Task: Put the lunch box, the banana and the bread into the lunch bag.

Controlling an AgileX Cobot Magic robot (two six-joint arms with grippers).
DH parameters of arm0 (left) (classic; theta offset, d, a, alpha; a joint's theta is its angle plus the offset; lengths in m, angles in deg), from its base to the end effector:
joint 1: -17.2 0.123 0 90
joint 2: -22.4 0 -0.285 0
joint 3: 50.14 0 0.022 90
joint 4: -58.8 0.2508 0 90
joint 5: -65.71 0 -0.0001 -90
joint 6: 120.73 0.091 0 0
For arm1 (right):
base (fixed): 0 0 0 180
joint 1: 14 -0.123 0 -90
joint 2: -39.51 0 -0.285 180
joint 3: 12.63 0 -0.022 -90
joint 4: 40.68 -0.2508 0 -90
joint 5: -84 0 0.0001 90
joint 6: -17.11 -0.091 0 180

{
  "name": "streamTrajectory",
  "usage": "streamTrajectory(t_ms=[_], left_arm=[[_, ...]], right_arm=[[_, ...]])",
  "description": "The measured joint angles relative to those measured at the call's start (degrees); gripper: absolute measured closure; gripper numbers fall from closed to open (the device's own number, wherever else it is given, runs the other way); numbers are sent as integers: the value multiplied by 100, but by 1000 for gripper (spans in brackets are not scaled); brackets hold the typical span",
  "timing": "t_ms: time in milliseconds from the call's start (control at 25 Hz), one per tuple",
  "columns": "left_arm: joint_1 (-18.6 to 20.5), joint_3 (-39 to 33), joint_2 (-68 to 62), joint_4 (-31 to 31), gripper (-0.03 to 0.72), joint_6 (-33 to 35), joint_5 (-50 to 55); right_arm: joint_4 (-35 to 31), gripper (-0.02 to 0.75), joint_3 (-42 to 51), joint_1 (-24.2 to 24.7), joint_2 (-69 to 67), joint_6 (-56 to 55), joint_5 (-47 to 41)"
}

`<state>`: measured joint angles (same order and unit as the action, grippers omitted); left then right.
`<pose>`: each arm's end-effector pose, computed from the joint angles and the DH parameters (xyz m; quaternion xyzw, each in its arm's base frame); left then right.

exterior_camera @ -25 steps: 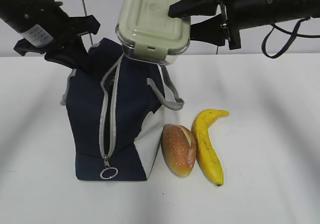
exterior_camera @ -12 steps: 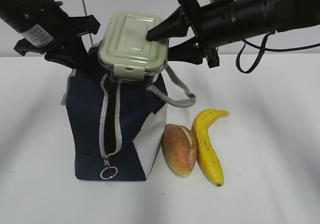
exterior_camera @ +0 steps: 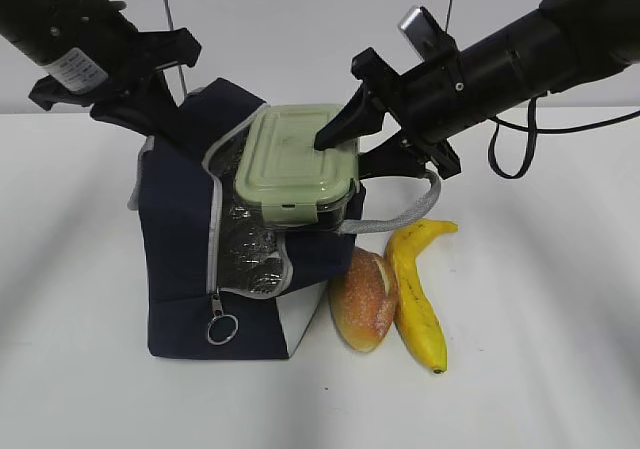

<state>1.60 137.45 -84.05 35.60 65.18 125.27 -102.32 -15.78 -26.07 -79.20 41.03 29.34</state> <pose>0.3444 -0.1283 0.3011 0.1131 0.9580 -0.2042 0.1667 0.3822 0.1486 0.2301 -0.0174 0.8940 0.4318 0.1184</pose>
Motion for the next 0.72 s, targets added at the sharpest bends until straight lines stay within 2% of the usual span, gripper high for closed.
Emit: streamTrajectory(t_ms=[280,720], left_arm=[[0,0,0,0,691,0,-29],[0,0,0,-84,691,0,-52]], right_arm=[[52,357,-76,-449,-174,-241,329],[69,358,-1095,-742,-1151,-837,297]])
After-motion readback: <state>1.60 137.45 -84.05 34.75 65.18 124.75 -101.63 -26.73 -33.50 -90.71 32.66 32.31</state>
